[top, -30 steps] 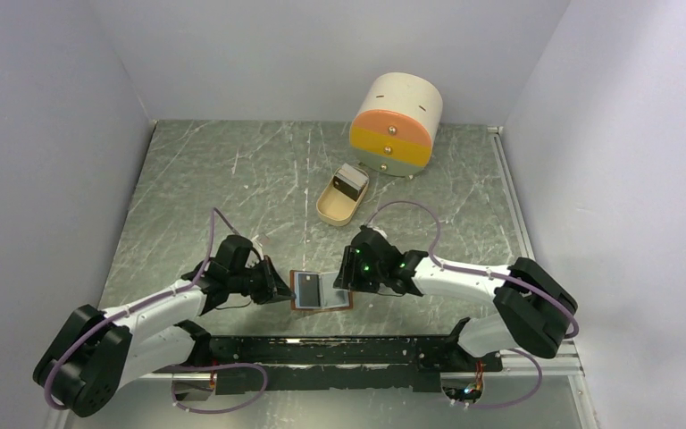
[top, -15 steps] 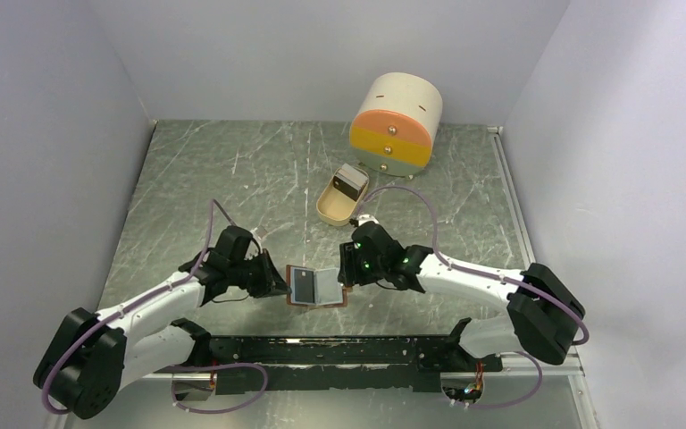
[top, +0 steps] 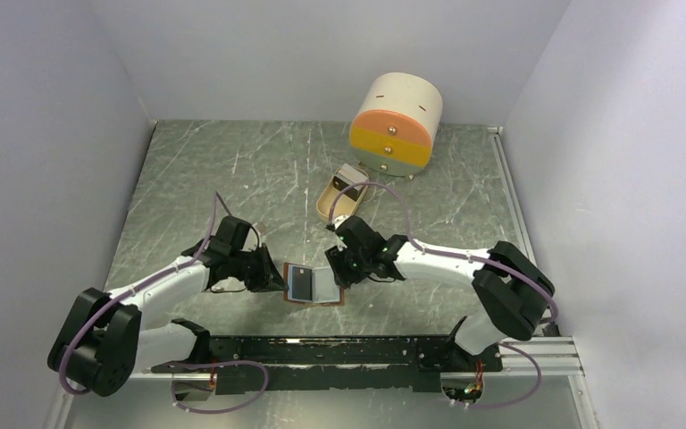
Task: Put the credit cards into the card holder
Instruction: Close the card holder at the center of the board.
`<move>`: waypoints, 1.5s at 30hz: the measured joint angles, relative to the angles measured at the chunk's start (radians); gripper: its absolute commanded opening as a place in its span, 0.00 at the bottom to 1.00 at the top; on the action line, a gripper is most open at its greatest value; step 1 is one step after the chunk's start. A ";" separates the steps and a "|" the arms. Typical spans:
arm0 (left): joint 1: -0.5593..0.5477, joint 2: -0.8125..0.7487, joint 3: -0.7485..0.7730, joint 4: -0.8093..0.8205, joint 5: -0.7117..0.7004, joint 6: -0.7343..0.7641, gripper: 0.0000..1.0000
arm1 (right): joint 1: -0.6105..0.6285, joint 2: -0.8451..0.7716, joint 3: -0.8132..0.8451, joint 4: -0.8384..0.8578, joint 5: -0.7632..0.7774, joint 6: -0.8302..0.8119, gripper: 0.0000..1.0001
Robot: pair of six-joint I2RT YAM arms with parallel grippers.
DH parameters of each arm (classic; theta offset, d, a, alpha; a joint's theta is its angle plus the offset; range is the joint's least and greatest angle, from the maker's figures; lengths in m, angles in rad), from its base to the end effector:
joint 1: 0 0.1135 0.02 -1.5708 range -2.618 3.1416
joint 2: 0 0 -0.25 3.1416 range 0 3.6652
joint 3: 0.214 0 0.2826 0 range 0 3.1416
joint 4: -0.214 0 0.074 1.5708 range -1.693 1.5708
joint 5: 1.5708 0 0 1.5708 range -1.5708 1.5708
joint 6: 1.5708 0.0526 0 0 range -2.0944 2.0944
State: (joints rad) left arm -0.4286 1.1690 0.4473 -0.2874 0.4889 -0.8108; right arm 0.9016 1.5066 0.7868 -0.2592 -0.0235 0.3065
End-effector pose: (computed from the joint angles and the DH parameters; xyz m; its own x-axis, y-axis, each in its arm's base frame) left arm 0.2020 -0.1194 0.1043 -0.9612 -0.2644 -0.0788 -0.1485 0.7365 -0.6599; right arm 0.1987 0.2532 0.1210 -0.7299 -0.4366 -0.5260 -0.6000 0.7779 0.1869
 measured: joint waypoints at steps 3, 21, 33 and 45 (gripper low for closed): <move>0.009 0.021 0.019 -0.013 0.009 0.015 0.09 | 0.000 0.023 0.010 0.009 -0.028 -0.043 0.52; 0.072 0.105 0.085 -0.054 0.028 0.067 0.09 | -0.001 0.067 0.014 0.052 -0.177 -0.151 0.23; 0.112 0.168 0.103 -0.055 0.027 0.084 0.09 | -0.002 0.079 0.011 0.076 -0.235 -0.158 0.00; 0.125 0.180 0.129 -0.064 0.015 0.090 0.09 | 0.003 0.014 -0.100 0.170 -0.349 -0.144 0.00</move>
State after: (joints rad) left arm -0.3035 1.3491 0.5758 -0.3511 0.5037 -0.7204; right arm 0.9047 1.5208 0.6868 -0.0895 -0.3725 0.1623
